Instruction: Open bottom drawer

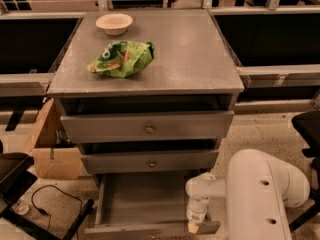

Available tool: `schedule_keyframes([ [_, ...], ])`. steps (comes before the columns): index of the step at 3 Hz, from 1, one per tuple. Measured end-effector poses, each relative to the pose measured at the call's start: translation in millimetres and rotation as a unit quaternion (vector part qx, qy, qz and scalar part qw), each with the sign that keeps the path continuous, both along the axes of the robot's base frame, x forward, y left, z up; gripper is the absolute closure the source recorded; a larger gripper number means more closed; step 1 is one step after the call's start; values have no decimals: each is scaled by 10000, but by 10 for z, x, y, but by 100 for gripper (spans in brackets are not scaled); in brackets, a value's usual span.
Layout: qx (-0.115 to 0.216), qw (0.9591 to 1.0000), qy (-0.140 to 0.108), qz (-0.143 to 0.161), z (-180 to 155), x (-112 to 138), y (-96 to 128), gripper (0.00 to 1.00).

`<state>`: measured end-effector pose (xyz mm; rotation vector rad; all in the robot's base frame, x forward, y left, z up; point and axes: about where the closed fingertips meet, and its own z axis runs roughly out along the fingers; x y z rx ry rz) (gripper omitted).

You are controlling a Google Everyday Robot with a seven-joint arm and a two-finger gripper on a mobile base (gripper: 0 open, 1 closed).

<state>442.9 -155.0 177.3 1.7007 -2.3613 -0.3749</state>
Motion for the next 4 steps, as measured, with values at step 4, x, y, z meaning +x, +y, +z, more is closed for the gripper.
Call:
schedule_keyframes([
  [4, 35, 9996, 217, -194, 119, -85, 35, 100],
])
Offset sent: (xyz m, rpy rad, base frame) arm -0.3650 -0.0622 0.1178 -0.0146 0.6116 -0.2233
